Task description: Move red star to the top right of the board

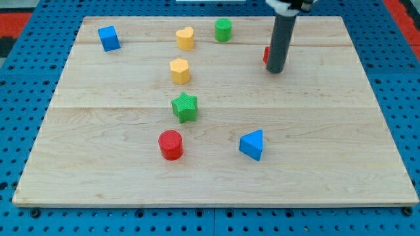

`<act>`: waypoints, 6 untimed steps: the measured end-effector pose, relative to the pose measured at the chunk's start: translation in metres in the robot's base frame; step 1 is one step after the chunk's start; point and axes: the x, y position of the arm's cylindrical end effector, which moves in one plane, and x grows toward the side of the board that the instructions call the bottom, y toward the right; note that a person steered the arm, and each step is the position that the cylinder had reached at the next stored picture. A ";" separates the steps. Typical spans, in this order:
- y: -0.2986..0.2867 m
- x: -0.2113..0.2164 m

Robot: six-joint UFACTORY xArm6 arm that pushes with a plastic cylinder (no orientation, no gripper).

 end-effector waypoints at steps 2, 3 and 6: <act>0.029 -0.074; 0.024 -0.080; -0.107 -0.050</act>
